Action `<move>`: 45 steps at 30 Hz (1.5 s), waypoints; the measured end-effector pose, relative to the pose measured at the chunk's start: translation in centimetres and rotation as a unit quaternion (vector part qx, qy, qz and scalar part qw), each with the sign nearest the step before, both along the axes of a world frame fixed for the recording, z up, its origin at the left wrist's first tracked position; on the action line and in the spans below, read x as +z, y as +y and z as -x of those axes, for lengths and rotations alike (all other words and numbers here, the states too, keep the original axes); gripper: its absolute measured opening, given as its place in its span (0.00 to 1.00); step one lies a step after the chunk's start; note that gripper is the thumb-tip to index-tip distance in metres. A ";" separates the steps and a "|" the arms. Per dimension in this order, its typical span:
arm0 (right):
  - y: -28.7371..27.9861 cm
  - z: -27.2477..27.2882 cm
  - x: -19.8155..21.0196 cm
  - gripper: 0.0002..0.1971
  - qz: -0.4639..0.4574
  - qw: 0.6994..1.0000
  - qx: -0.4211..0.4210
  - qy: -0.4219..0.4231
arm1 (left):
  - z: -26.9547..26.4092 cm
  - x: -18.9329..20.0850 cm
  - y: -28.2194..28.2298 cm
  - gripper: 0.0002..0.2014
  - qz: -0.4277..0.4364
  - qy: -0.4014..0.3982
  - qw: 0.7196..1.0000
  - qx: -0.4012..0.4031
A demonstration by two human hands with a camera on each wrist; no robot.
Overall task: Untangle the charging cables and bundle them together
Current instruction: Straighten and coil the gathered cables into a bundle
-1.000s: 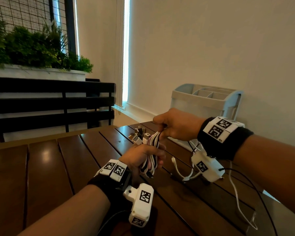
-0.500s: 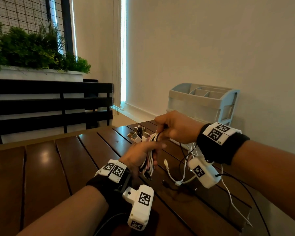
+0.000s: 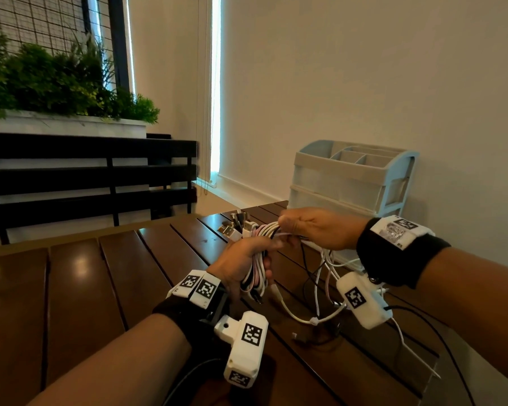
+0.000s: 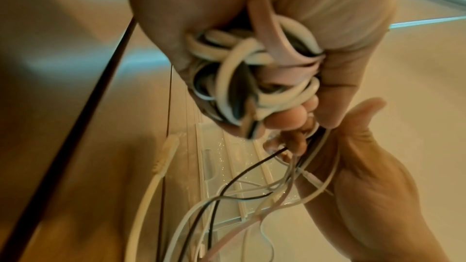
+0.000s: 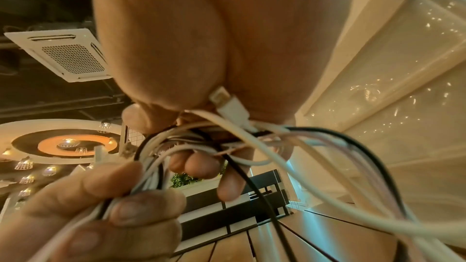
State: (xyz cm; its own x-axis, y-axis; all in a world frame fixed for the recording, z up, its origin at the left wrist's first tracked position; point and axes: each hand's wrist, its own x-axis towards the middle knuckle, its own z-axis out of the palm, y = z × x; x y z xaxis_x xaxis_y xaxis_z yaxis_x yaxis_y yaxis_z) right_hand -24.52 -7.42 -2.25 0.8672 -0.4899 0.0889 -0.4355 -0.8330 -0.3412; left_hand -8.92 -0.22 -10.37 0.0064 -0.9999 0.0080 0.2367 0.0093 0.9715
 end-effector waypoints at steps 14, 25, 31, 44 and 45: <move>-0.9 1.0 0.3 0.13 0.003 0.996 -0.054 0.064 | -0.9 -0.3 -0.6 0.12 -0.017 0.042 0.999 0.013; -0.7 1.5 1.5 0.07 0.074 0.991 -0.099 0.043 | -1.6 -0.8 -1.1 0.14 -0.016 0.053 0.998 0.027; -2.0 2.5 0.5 0.08 0.090 0.988 -0.128 0.002 | -1.3 -0.7 -1.0 0.14 -0.023 0.054 0.998 0.019; -2.5 5.9 0.5 0.08 -0.081 0.990 -0.108 -0.024 | -1.7 -0.8 -1.1 0.14 -0.020 0.072 0.997 0.036; -2.5 6.1 0.5 0.07 -0.109 0.988 -0.101 -0.040 | -1.7 -0.7 -1.1 0.14 -0.020 0.071 0.997 0.035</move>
